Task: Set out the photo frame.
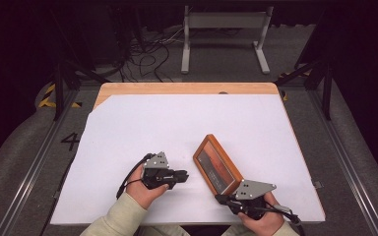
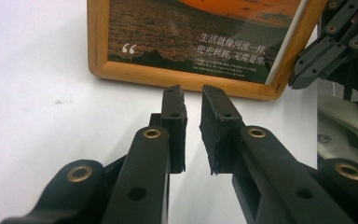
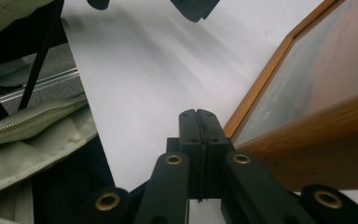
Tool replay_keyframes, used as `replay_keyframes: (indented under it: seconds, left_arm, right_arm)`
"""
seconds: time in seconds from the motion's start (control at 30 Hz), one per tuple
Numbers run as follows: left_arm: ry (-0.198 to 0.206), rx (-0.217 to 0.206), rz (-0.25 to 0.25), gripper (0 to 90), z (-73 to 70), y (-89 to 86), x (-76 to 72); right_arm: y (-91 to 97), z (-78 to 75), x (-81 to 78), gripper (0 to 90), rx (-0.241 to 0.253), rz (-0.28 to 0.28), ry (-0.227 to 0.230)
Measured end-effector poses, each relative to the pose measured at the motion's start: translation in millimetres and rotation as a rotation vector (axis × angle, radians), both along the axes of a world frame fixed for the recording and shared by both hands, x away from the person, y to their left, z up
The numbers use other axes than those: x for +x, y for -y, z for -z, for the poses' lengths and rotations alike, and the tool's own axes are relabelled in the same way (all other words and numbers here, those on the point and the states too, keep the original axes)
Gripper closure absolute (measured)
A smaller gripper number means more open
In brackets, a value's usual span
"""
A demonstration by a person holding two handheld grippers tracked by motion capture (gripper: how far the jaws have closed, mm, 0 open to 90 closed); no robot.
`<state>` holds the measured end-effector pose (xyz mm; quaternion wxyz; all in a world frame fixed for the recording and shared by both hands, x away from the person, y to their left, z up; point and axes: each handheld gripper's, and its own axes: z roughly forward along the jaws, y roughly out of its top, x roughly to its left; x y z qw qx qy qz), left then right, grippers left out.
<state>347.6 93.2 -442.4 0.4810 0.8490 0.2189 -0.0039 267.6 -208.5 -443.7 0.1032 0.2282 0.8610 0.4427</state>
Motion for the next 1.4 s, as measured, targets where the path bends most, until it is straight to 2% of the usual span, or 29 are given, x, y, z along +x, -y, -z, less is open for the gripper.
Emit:
replay_keyframes:
  seconds: [0.4, 0.6, 0.8, 1.03, 1.23, 1.4]
  left_arm:
    - [-0.002, -0.001, -0.001, 79.5, 0.3, -0.2, 0.4]
    - [-0.003, -0.002, -0.008, 79.4, 0.5, -1.2, 0.7]
    - [-0.01, 0.0, -0.011, 79.3, 1.4, -2.3, 1.3]
    - [-0.008, -0.003, -0.015, 79.3, 1.4, -4.5, 2.1]
    - [-0.021, -0.007, -0.026, 79.0, 1.8, -7.0, 2.1]
    - [-0.01, -0.008, -0.031, 78.8, 1.5, -11.0, 3.2]
  right_arm:
    - [-8.9, 13.9, -1.0, 90.0, -0.055, -0.018, -0.041]
    - [-8.1, 14.5, 0.0, 90.0, -0.042, -0.012, -0.062]
    - [-5.1, 14.0, 1.2, 90.0, -0.045, -0.006, -0.062]
    - [8.5, 13.9, 9.2, 90.0, -0.085, 0.062, -0.032]
    - [18.4, 14.0, 15.1, 90.0, -0.093, 0.098, -0.037]
    - [29.2, 13.0, 20.9, 90.0, -0.11, 0.139, -0.025]
